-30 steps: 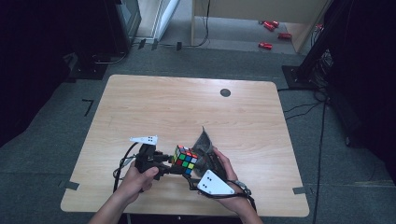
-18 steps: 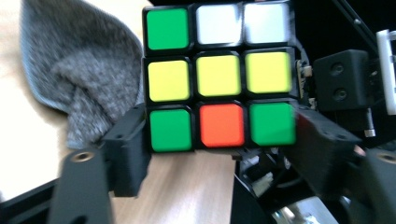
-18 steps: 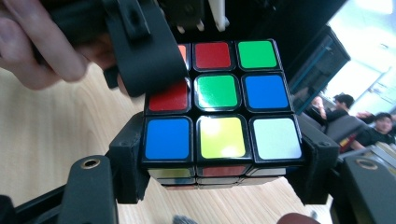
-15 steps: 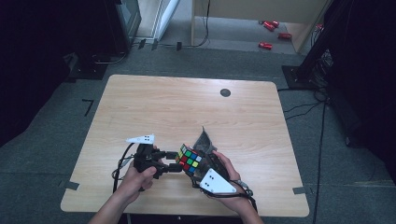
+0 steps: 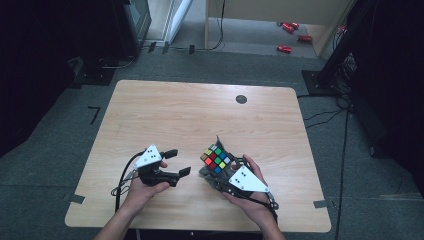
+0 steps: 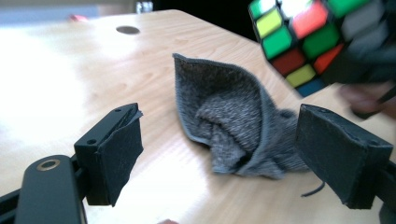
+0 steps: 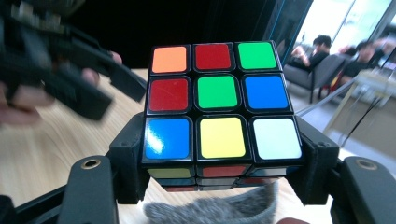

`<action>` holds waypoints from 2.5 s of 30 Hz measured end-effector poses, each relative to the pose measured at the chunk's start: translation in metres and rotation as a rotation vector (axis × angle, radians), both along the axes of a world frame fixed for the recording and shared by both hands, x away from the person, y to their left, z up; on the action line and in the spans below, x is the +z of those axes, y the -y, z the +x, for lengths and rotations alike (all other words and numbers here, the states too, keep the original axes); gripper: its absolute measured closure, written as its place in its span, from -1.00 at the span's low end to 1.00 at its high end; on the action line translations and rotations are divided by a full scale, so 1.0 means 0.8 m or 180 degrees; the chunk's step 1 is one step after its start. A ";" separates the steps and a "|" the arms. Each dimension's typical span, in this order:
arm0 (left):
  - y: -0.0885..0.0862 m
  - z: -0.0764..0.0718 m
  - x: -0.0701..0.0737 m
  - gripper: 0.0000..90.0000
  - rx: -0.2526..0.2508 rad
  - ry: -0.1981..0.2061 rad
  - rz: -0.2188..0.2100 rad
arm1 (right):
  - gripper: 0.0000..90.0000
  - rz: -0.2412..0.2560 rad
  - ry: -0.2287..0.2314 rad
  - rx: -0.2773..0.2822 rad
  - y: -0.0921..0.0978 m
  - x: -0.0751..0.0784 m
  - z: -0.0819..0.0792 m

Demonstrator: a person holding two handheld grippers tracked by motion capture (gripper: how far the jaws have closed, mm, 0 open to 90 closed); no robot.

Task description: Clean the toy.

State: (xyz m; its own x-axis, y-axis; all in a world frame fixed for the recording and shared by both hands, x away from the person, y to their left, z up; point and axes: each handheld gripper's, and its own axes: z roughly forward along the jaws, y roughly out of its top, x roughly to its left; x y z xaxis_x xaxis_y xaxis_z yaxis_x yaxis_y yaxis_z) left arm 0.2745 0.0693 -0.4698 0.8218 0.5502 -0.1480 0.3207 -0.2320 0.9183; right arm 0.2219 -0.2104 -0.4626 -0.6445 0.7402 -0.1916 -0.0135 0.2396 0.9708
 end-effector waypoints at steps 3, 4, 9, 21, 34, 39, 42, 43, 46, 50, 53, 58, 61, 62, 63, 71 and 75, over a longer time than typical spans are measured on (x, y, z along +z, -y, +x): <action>0.012 -0.009 -0.004 -0.66 0.0017 0.0239 0.0214 | -0.24 0.0171 -0.0212 0.0009 -0.003 0.009 -0.002; 0.016 -0.011 -0.006 -0.66 0.0023 0.0305 0.0278 | -0.24 0.0212 -0.0286 0.0000 -0.005 0.012 -0.004; 0.028 -0.021 -0.009 -0.67 0.0058 0.0561 0.0443 | -0.24 0.0453 -0.0574 -0.0021 -0.012 0.019 -0.005; 0.046 -0.043 -0.010 -0.68 0.0028 0.1137 0.0559 | -0.24 0.0794 -0.1172 -0.0052 -0.021 0.022 -0.005; 0.051 -0.058 -0.010 -0.51 -0.0017 0.1452 0.0531 | -0.24 0.0822 -0.1390 -0.0019 -0.036 0.017 -0.007; 0.049 -0.059 -0.011 -0.35 -0.0042 0.1560 0.0502 | -0.24 0.0834 -0.1452 -0.0007 -0.041 0.016 -0.008; 0.050 -0.062 -0.012 -0.26 -0.0037 0.1628 0.0524 | -0.24 0.0867 -0.1510 -0.0022 -0.041 0.016 -0.008; 0.050 -0.062 -0.012 -0.25 -0.0039 0.1617 0.0521 | -0.24 0.0882 -0.1539 -0.0023 -0.040 0.016 -0.007; 0.049 -0.062 -0.012 -0.24 -0.0035 0.1602 0.0508 | -0.24 0.0938 -0.1633 0.0010 -0.038 0.015 -0.004; 0.048 -0.063 -0.010 -0.23 -0.0039 0.1561 0.0491 | -0.25 0.0931 -0.1643 0.0052 -0.037 0.016 -0.004; 0.044 -0.060 -0.008 -0.23 -0.0054 0.1427 0.0436 | -0.31 0.0948 -0.1608 0.0108 -0.034 0.019 -0.003; 0.023 -0.041 -0.005 -0.23 0.0078 0.1127 0.0287 | -0.44 0.1087 -0.1385 0.0201 -0.021 0.034 -0.005; 0.008 -0.028 -0.005 -0.23 0.0208 0.0906 0.0161 | -0.47 0.1122 -0.1232 0.0101 -0.009 0.039 -0.004; 0.003 -0.025 -0.005 -0.23 0.0256 0.0852 0.0136 | -0.47 0.1115 -0.1214 0.0036 -0.005 0.038 -0.002; 0.000 -0.022 -0.005 -0.23 0.0299 0.0795 0.0112 | -0.48 0.1079 -0.1200 -0.0050 -0.002 0.035 0.000; -0.009 -0.015 -0.005 -0.23 0.0401 0.0662 0.0062 | -0.50 -0.0030 -0.1247 -0.0701 -0.002 -0.037 0.029; -0.009 -0.015 -0.006 -0.23 0.0391 0.0665 0.0070 | -0.43 -0.0193 -0.1425 -0.0694 -0.002 -0.058 0.037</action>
State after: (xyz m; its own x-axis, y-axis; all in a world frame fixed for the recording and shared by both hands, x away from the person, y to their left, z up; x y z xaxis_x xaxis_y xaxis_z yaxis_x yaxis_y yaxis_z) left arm 0.2625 0.0761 -0.4745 0.7599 0.6492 0.0313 0.1514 -0.2236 0.9629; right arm 0.2519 -0.2087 -0.5090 -0.5049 0.8629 0.0217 0.4579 0.2465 0.8541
